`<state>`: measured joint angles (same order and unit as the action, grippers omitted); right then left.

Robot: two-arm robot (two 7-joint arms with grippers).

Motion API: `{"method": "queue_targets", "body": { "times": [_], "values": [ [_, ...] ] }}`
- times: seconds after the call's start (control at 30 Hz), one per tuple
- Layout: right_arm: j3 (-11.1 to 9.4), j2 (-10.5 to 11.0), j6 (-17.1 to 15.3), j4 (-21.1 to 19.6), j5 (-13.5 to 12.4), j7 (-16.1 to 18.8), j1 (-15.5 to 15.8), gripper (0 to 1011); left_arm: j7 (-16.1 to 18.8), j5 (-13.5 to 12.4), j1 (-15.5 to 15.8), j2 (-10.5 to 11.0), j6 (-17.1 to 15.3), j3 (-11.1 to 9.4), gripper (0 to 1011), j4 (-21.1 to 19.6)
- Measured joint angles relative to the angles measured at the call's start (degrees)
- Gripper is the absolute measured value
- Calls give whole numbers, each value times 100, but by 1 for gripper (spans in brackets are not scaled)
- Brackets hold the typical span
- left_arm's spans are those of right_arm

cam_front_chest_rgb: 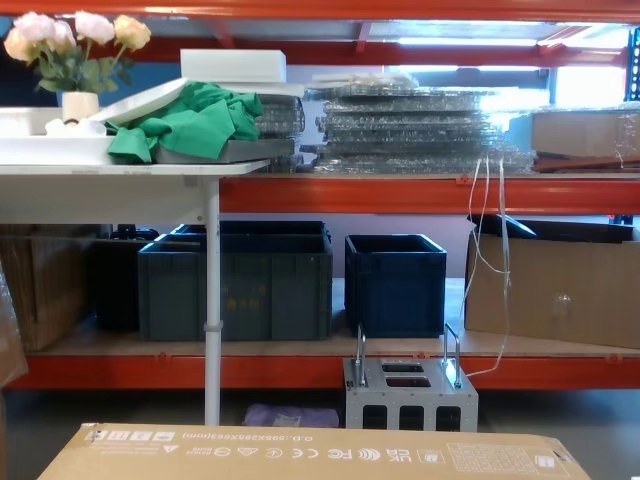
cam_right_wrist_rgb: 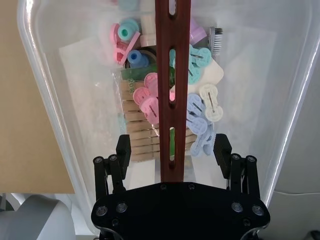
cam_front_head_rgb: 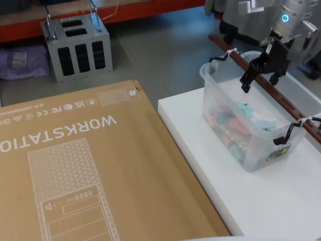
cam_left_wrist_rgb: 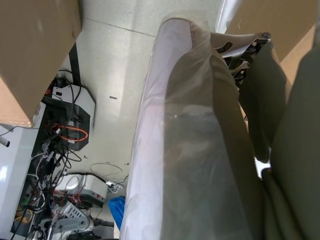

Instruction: Use one hand to grasp the basket and place it at the designated location.

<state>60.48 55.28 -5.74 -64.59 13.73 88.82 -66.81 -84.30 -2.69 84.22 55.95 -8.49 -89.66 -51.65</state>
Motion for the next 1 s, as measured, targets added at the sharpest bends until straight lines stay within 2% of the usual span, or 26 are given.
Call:
{"method": "queue_targets", "body": {
  "times": [0.33,1.0],
  "values": [
    [-13,-108,266,180,-129,-14,11,1001,0,0,0,0,0,0,0,0],
    [122,-162,349,288,-271,67,117,1001,0,0,0,0,0,0,0,0]
  ]
}}
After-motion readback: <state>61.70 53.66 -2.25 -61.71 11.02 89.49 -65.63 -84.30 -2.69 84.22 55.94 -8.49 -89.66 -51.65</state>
